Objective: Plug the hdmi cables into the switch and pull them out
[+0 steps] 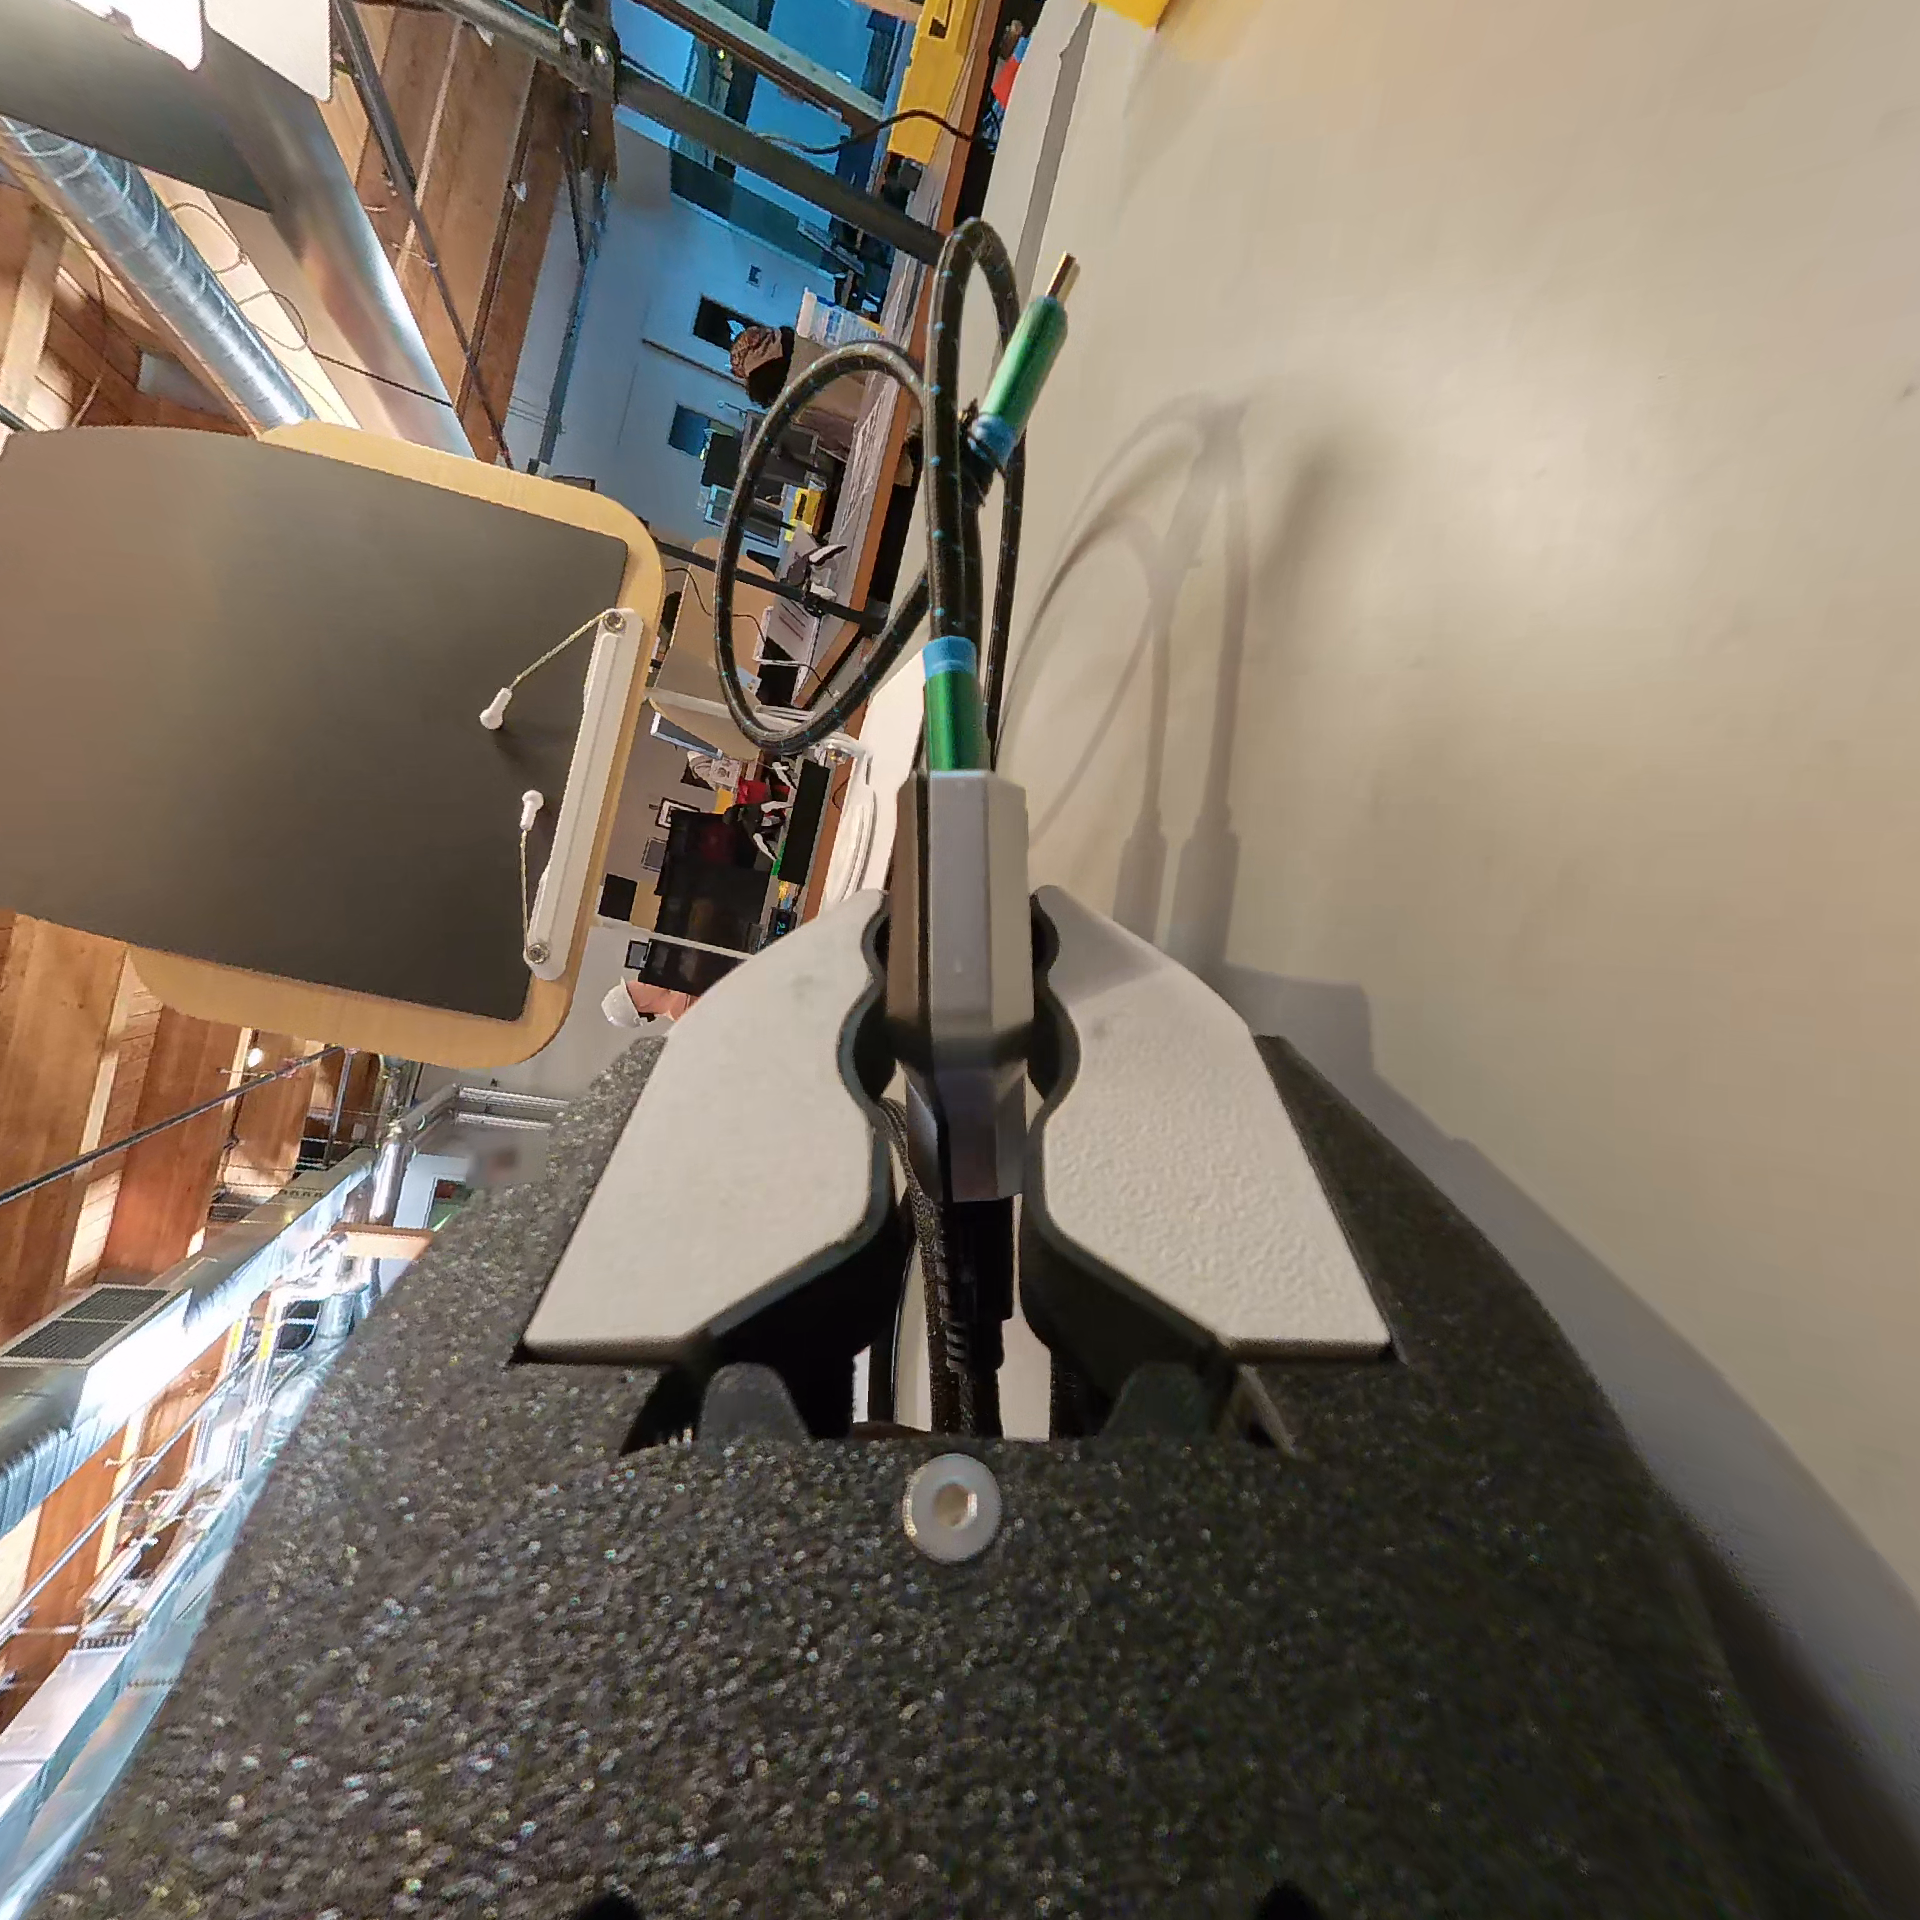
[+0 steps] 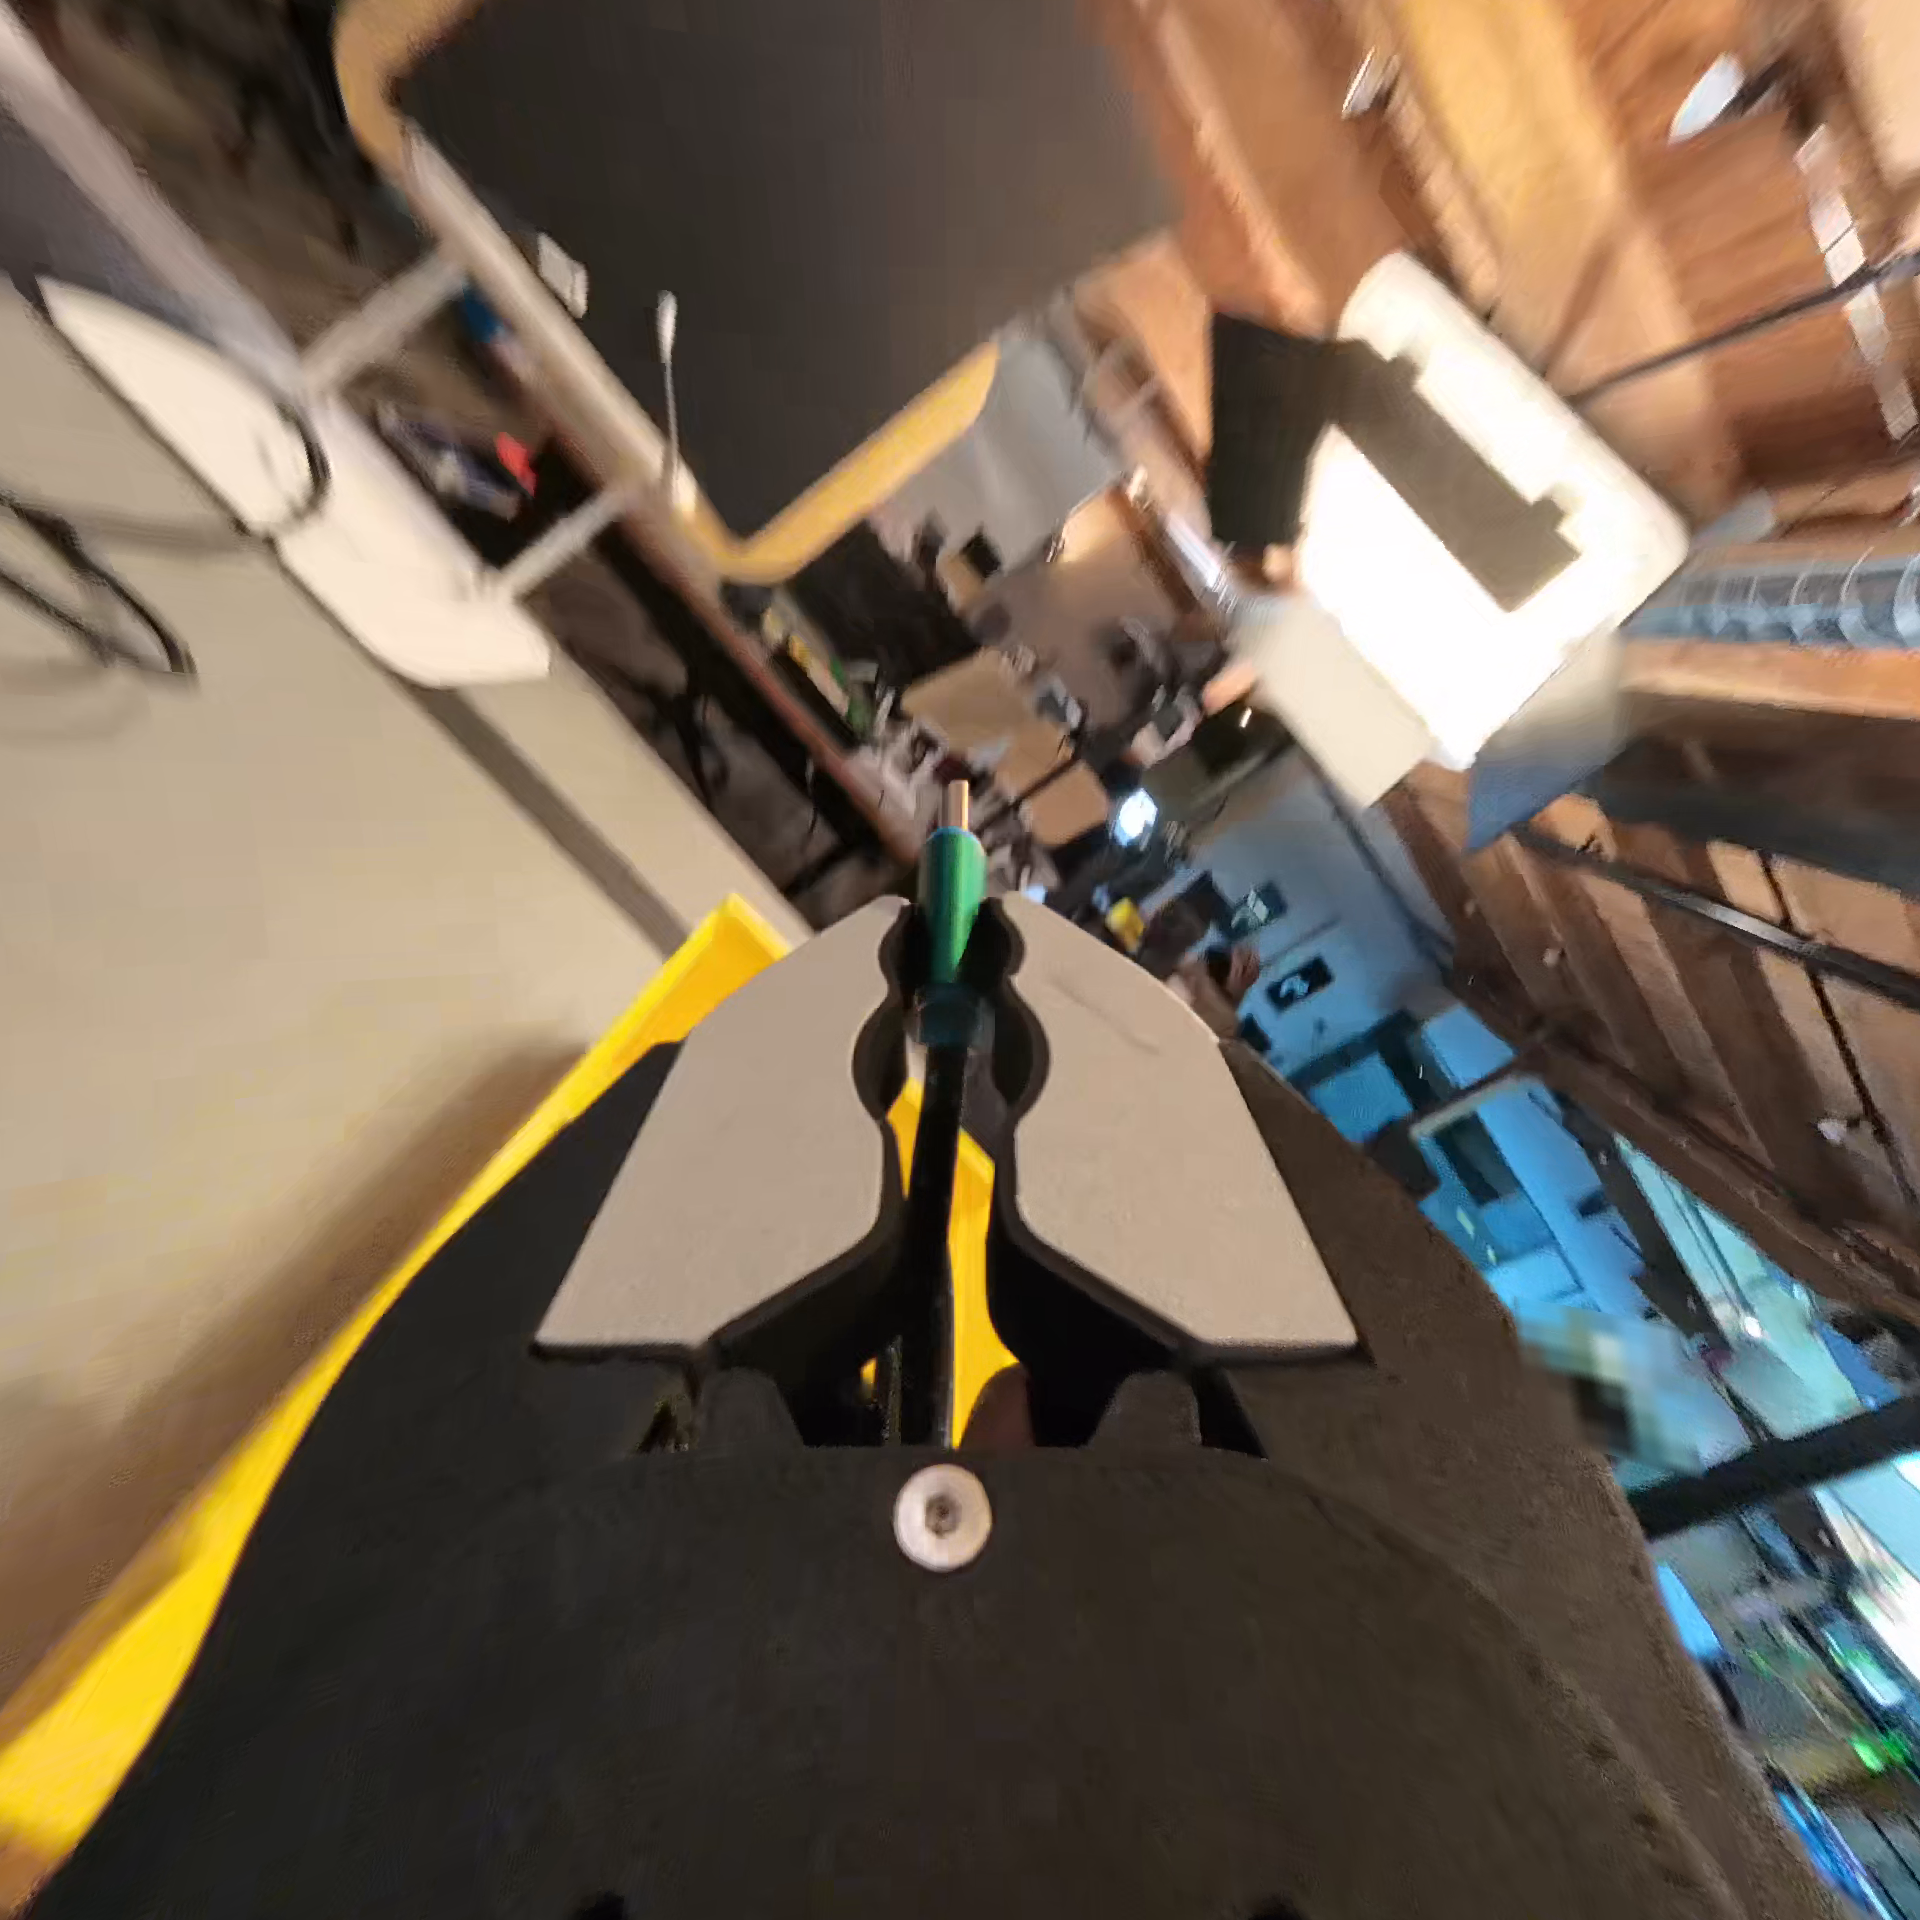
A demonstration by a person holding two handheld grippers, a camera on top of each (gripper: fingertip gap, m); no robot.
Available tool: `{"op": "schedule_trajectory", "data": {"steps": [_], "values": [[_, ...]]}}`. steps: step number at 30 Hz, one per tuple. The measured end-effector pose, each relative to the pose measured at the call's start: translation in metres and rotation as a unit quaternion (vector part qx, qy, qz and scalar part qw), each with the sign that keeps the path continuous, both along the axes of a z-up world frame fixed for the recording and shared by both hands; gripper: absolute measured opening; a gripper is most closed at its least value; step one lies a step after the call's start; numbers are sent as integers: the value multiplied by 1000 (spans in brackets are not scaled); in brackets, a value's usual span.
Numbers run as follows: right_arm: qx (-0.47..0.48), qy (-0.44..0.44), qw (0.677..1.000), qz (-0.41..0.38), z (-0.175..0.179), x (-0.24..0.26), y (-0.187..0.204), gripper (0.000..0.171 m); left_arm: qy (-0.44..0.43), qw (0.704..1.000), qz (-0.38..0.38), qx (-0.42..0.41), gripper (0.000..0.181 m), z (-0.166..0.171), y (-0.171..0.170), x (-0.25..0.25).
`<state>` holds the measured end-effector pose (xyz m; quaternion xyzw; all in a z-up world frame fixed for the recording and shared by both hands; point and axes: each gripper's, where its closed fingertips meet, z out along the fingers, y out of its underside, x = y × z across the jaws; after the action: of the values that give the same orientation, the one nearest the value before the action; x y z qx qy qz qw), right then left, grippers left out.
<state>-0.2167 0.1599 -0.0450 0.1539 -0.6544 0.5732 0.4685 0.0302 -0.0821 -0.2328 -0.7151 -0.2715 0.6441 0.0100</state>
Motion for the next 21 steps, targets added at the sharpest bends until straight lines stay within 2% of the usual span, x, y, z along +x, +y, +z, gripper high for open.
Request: {"op": "schedule_trajectory", "data": {"steps": [4,7,9,16,21], "values": [[103,-56,992,-48,-81,-46,-6,12,-7,1000,-6,-9,22,-3,5,0],[156,-99,980,-69,-119,-58,-8,15,-13,1000,-6,-18,22,-5,7,2],[169,-108,977,-70,-123,-58,-8,24,-16,1000,-7,-22,22,-5,8,3],[220,-125,966,-44,-127,-45,5,36,-23,999,-14,-21,22,-8,9,1],[262,-211,942,-12,-145,-40,7,48,-29,999,-17,-22,22,-9,11,1]]}}
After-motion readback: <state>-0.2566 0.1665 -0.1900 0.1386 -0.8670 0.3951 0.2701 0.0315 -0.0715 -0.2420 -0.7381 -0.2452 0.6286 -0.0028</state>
